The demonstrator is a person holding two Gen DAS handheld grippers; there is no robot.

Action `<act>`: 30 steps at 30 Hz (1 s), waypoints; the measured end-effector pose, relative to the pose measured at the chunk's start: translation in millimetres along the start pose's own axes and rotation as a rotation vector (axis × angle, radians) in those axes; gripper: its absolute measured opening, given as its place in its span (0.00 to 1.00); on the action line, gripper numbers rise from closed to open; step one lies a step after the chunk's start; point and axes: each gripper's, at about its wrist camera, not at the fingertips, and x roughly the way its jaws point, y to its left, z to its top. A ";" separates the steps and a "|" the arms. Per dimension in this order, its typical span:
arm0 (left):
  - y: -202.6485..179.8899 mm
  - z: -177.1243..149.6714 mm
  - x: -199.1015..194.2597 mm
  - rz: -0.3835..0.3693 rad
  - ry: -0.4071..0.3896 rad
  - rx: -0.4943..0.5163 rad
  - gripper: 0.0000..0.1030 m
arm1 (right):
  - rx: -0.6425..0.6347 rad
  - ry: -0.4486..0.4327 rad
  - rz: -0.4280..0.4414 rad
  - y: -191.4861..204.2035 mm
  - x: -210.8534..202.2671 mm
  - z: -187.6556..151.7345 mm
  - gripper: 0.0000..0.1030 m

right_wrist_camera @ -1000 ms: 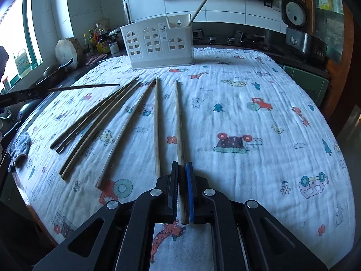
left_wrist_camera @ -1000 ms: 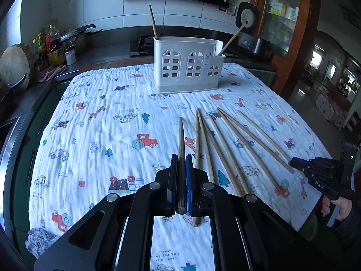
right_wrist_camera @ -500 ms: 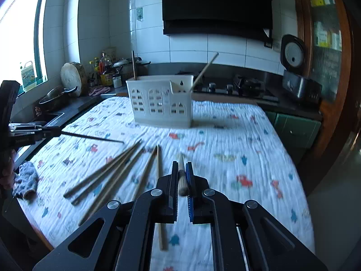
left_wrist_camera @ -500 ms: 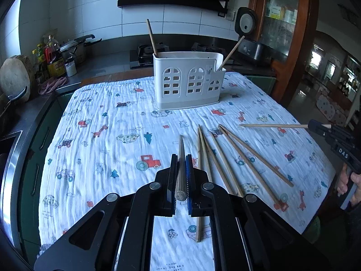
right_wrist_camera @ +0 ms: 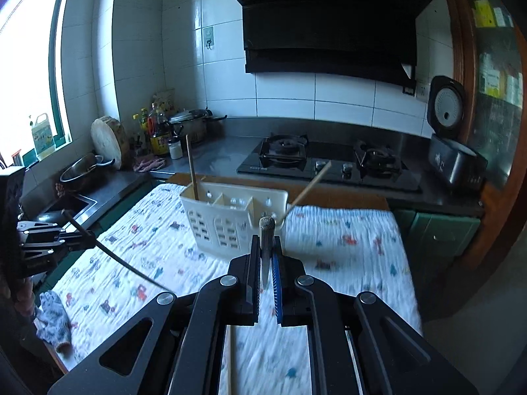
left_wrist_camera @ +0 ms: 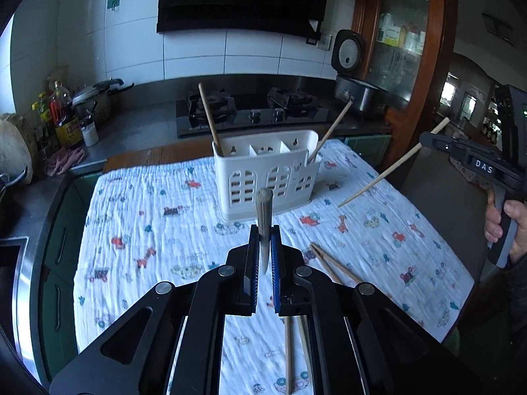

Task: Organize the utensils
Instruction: 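Lift both chopsticks and carry them over the white utensil holder, then lower the chopsticks into the holder and open both tools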

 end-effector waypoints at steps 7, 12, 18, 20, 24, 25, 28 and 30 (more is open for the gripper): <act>3.1 82.1 -17.6 -0.008 -0.122 0.012 0.05 | -0.026 -0.024 -0.007 -3.2 8.1 66.3 0.06; 5.7 130.2 -11.0 0.049 -0.204 0.017 0.05 | -0.036 -0.031 -0.015 -2.6 22.7 93.6 0.06; 18.4 156.2 28.7 0.092 -0.202 -0.013 0.05 | -0.052 -0.005 -0.021 -0.6 54.5 105.8 0.06; 27.3 157.8 44.6 0.078 -0.183 -0.041 0.05 | -0.054 0.011 -0.018 -0.4 65.5 105.0 0.06; 42.0 150.2 73.3 0.044 -0.134 -0.082 0.05 | -0.061 0.043 -0.019 -0.2 86.3 99.1 0.06; 45.3 147.4 80.6 0.043 -0.120 -0.092 0.05 | -0.059 0.050 -0.016 -1.0 91.6 97.4 0.06; 53.8 138.4 100.2 0.046 -0.078 -0.115 0.05 | -0.054 0.075 -0.005 -2.5 106.2 91.7 0.06; 58.7 132.7 111.8 0.051 -0.051 -0.128 0.05 | -0.055 0.092 -0.002 -0.5 114.1 86.4 0.06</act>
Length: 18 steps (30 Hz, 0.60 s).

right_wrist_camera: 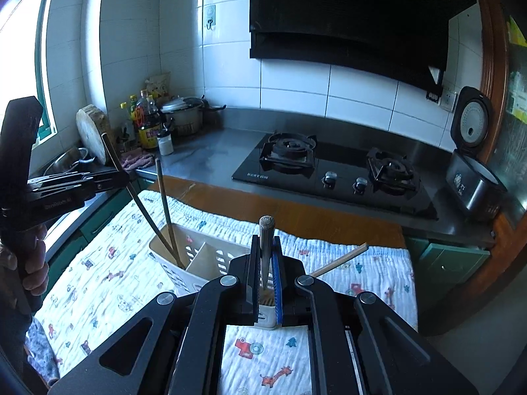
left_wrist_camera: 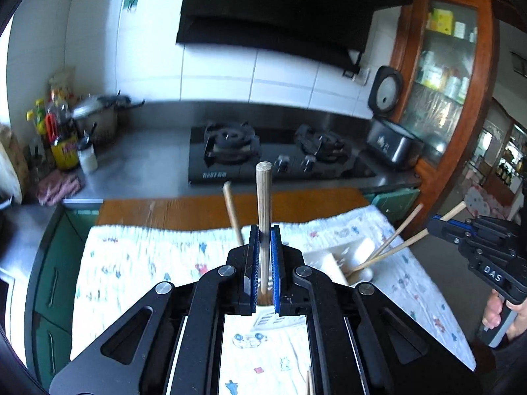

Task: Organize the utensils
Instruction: 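Lower the chopsticks into the holder and open both tools, then move both open tools back toward the remaining chopsticks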

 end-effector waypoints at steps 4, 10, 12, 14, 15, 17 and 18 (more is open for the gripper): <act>9.7 -12.3 18.0 0.006 0.053 -0.030 0.06 | 0.007 0.036 0.003 0.0 16.0 -7.8 0.07; 14.4 -24.0 27.6 0.008 0.081 -0.040 0.08 | 0.030 0.052 0.000 -5.0 27.7 -12.6 0.09; 15.0 -25.4 25.9 0.009 0.079 -0.045 0.12 | 0.038 0.039 -0.010 -8.3 25.5 -12.0 0.11; 16.0 -25.6 19.4 0.005 0.057 -0.049 0.23 | 0.047 0.022 -0.009 -10.8 18.6 -12.8 0.26; 15.7 -25.5 14.0 0.011 0.044 -0.048 0.30 | 0.049 0.007 -0.020 -11.7 12.3 -13.3 0.28; 13.6 -26.2 2.5 0.000 0.028 -0.049 0.31 | 0.048 -0.016 -0.029 -12.7 -0.5 -14.6 0.29; 13.4 -26.9 -4.7 0.001 0.018 -0.051 0.32 | 0.050 -0.029 -0.032 -13.0 -7.7 -16.1 0.32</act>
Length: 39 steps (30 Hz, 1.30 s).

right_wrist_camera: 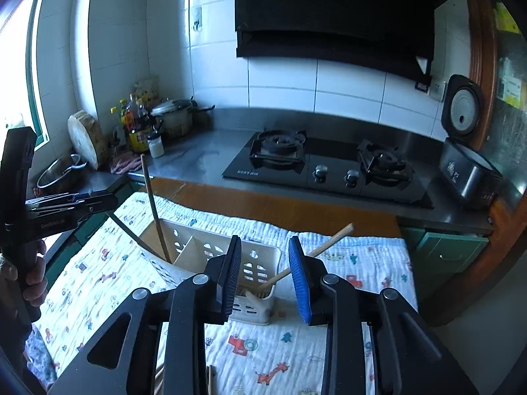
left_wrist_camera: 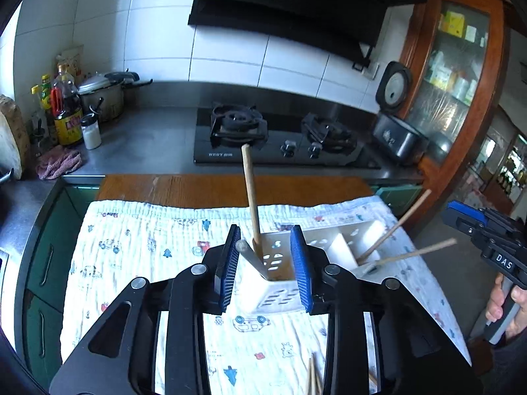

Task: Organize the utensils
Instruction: 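Move both open tools back toward the remaining chopsticks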

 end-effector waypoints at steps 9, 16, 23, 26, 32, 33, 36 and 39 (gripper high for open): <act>-13.0 -39.2 -76.7 0.005 -0.072 0.008 0.39 | -0.027 -0.097 0.000 10.3 -81.9 -51.5 0.47; -21.6 -110.7 -116.7 0.012 -0.058 0.029 0.40 | 0.000 -0.066 0.035 19.3 -106.3 -134.6 0.47; -31.8 -186.4 -133.7 0.017 -0.026 0.045 0.40 | 0.004 -0.011 0.025 37.6 -112.6 -214.9 0.47; -32.2 -213.1 -131.3 0.017 0.006 0.025 0.40 | 0.016 0.019 0.036 45.6 -110.8 -241.9 0.47; -28.8 -257.0 -126.6 0.016 0.056 0.022 0.40 | 0.031 0.074 0.055 55.8 -99.6 -284.5 0.39; -28.8 -262.7 -126.0 0.014 0.065 0.022 0.40 | 0.024 0.081 0.051 57.2 -97.4 -288.0 0.38; -27.2 -276.6 -122.1 0.014 0.094 0.019 0.40 | 0.026 0.109 0.047 60.4 -88.2 -301.9 0.36; -24.4 -287.5 -119.3 0.007 0.115 0.014 0.40 | 0.034 0.131 0.044 61.7 -81.1 -309.8 0.34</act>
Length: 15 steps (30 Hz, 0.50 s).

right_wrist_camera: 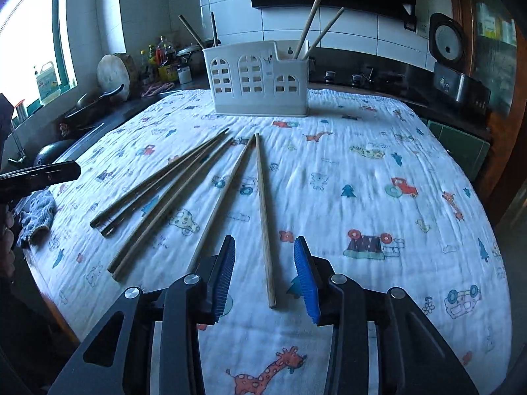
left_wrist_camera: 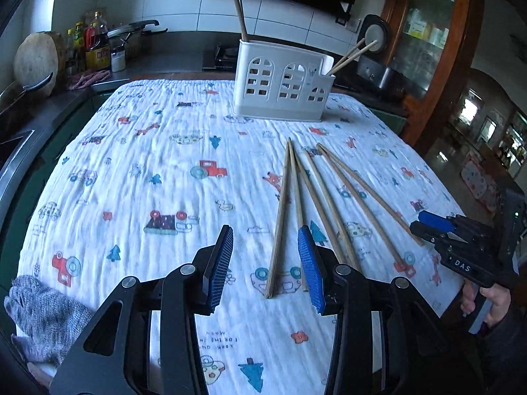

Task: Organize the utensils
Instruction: 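Move both open tools back toward the remaining chopsticks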

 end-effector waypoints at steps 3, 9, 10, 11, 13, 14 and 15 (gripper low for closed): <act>-1.7 -6.5 3.7 0.001 0.017 0.015 0.40 | 0.011 0.015 0.005 -1.3 6.0 -2.8 0.31; -5.8 -8.9 14.6 -0.003 0.039 0.028 0.38 | 0.021 0.023 0.007 -2.2 10.4 -1.7 0.28; -6.7 -9.1 17.8 -0.008 0.047 0.031 0.35 | 0.019 0.025 0.006 -2.3 10.6 -0.9 0.27; -7.8 -9.6 20.0 -0.009 0.051 0.034 0.34 | 0.018 0.025 0.002 -2.4 11.2 -0.7 0.27; -9.9 -10.8 24.8 -0.008 0.060 0.043 0.30 | 0.023 0.028 0.004 -3.6 13.3 -0.2 0.25; -10.8 -10.9 27.2 -0.005 0.065 0.046 0.30 | 0.024 0.031 0.003 -4.0 14.2 0.4 0.24; -11.3 -11.1 29.2 -0.010 0.068 0.045 0.30 | 0.022 0.037 0.001 -4.4 15.8 0.6 0.24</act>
